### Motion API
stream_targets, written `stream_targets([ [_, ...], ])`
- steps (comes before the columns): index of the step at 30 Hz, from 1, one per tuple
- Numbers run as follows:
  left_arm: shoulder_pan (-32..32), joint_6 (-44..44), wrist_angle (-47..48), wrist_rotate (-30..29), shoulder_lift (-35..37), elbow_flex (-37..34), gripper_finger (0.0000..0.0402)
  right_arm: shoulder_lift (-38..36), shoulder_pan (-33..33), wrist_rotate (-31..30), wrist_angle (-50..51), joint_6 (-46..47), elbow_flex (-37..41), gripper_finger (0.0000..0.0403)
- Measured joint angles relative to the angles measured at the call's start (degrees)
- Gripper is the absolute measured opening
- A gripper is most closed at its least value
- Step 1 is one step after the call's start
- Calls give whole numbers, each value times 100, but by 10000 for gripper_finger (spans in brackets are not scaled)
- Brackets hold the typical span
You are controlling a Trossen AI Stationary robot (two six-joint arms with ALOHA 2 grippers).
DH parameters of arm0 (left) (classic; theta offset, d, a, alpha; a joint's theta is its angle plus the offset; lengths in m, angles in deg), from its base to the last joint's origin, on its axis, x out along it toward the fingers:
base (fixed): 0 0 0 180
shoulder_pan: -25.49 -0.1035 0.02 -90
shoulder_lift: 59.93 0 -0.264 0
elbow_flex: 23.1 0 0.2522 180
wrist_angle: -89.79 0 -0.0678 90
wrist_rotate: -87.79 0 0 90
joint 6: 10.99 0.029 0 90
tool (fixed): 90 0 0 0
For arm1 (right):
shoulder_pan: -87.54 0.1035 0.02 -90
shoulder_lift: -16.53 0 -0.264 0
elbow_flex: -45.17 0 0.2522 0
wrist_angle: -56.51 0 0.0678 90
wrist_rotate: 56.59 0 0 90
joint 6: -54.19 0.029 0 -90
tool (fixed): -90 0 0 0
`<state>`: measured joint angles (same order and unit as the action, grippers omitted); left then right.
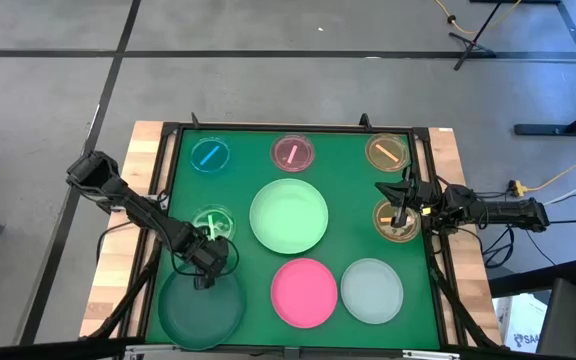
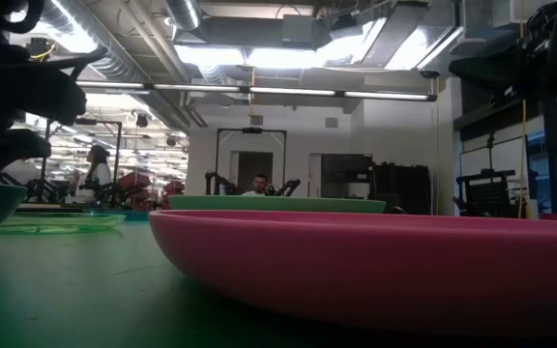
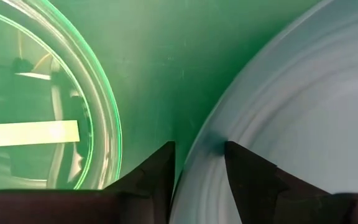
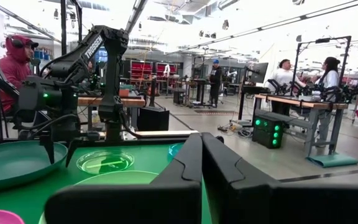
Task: Stack plastic plates
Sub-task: Stack the dark green plate on top of the light green plate
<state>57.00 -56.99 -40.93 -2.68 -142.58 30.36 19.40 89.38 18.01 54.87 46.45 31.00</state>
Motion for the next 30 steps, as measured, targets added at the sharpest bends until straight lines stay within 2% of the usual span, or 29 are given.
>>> stream_targets([
  [4,0,149,-8,4,0,0,118,0,-2,0,-26,-4,0,0],
  [17,-261,179,-78,245,20,11,30,0,-2,0,-104,-7,0,0],
  [30,-499,248,-18,450,124,328,20,0,-2,-2,-107,-10,0,0],
])
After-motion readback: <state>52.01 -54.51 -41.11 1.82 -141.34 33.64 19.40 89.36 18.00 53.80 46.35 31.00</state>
